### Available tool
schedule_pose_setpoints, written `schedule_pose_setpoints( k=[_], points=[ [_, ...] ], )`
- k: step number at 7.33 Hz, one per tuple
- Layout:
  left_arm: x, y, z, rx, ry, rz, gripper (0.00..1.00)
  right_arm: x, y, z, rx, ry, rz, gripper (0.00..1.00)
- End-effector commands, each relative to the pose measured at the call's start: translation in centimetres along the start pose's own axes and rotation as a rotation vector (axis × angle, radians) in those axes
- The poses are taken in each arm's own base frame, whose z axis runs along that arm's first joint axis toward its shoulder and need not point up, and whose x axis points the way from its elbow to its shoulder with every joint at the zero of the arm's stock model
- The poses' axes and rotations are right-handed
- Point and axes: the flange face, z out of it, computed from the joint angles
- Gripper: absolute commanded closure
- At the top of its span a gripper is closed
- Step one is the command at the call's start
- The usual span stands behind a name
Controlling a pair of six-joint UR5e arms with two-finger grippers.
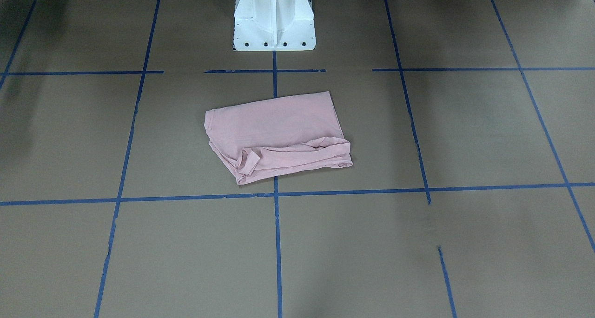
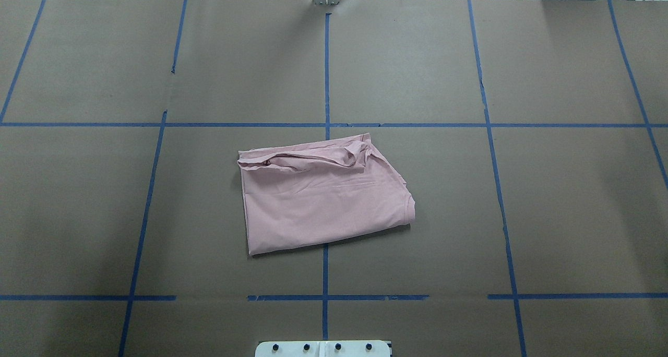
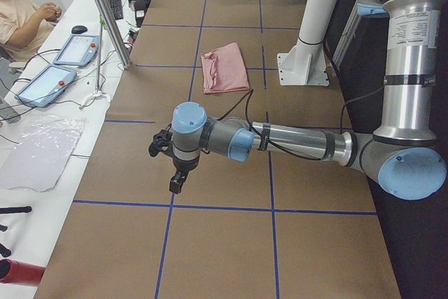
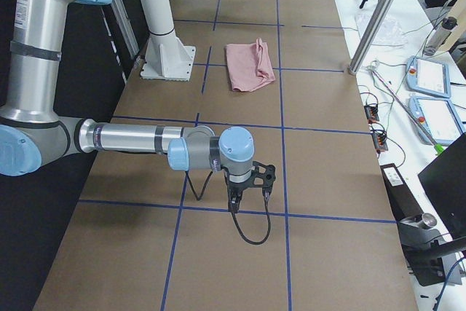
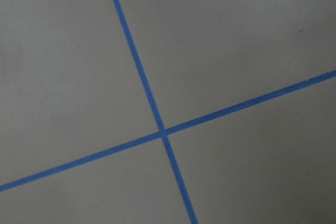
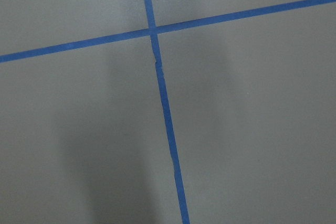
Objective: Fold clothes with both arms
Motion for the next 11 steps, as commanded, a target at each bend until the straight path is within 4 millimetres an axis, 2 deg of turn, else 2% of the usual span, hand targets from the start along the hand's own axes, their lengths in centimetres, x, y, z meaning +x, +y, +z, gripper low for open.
schedule_pose_setpoints(
  k=[1,2,4,6,8,11],
  points=[
    [-2.1,1.9,0.2,-0.063,0.022,-0.049,0.00,0.4,1.1,-2.5,-0.005,0.006,0.022,0.00],
    [-1.9,1.8,0.1,-0.060,0.021,-0.046,0.00,1.3,2.2,-2.4,-0.007,0.023,0.034,0.00],
    [-2.0,1.2,0.1,-0.059,0.022,-0.050,0.00,1.4,2.1,-2.4,-0.003,0.036,0.032,0.00],
    [-1.1,1.3,0.1,-0.034,0.104,-0.055,0.00,1.4,2.2,-2.3,-0.003,0.035,0.030,0.00],
    [-0.7,1.2,-0.5,-0.022,0.101,-0.038,0.00,1.4,2.2,-2.3,-0.003,0.036,0.032,0.00],
    [-1.0,1.0,0.1,0.005,0.078,-0.004,0.00,1.4,2.2,-2.3,-0.002,0.035,0.029,0.00]
  ],
)
